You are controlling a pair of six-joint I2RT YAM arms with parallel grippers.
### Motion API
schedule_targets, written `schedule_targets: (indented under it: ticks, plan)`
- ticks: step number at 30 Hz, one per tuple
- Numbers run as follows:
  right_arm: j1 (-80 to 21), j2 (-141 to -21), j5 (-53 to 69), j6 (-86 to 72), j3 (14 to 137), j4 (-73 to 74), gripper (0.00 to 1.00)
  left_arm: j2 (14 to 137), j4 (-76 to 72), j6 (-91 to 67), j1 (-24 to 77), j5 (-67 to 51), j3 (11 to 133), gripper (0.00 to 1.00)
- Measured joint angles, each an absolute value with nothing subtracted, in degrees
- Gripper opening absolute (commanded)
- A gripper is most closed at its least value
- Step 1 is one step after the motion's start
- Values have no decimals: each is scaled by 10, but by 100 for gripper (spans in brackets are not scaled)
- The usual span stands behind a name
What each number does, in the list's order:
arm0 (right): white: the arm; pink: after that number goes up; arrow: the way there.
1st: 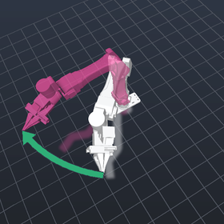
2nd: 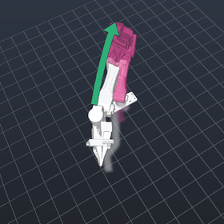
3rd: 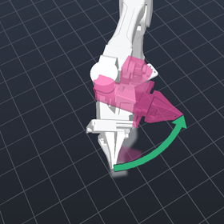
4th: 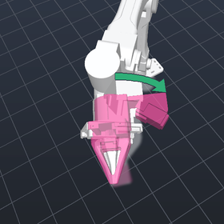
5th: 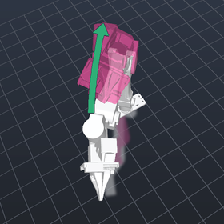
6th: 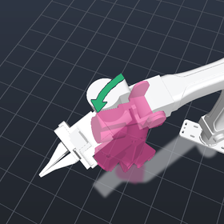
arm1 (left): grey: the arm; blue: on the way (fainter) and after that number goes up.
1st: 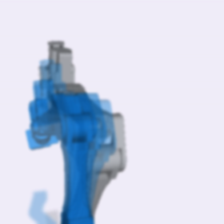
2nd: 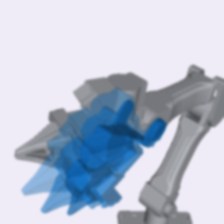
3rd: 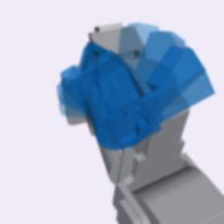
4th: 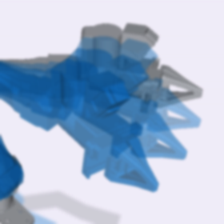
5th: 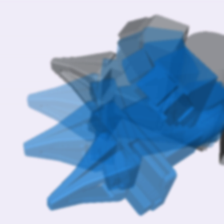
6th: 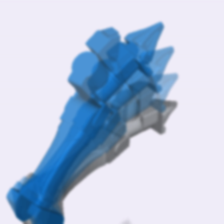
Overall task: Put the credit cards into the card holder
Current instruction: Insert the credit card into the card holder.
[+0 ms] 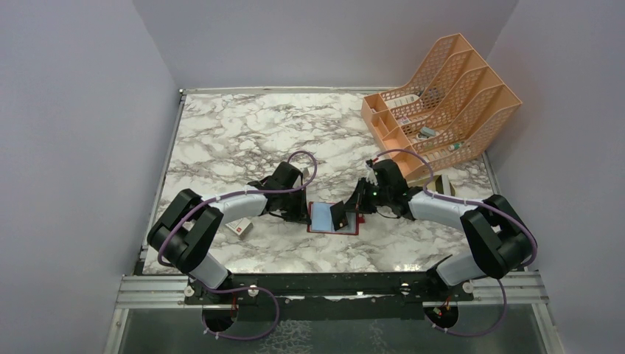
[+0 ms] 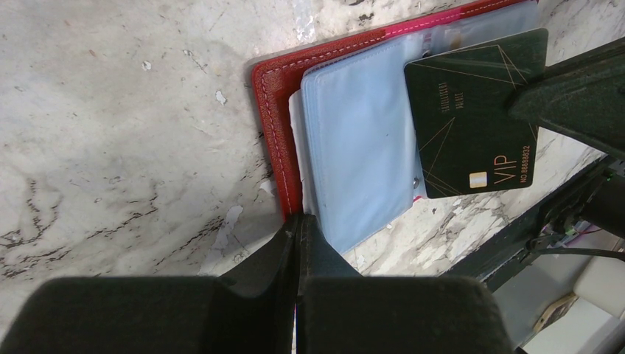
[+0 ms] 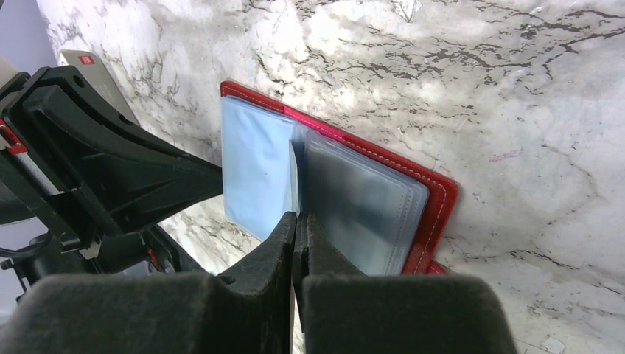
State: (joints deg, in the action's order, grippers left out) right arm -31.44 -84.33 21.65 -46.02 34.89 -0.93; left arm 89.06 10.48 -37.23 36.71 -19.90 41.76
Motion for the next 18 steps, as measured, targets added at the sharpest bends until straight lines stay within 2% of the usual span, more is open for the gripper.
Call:
schedule_targets:
  ticks: [18]
  plan:
    - [-314, -837, 206, -470, 341, -18, 1, 889, 101, -376, 367, -199, 415, 2]
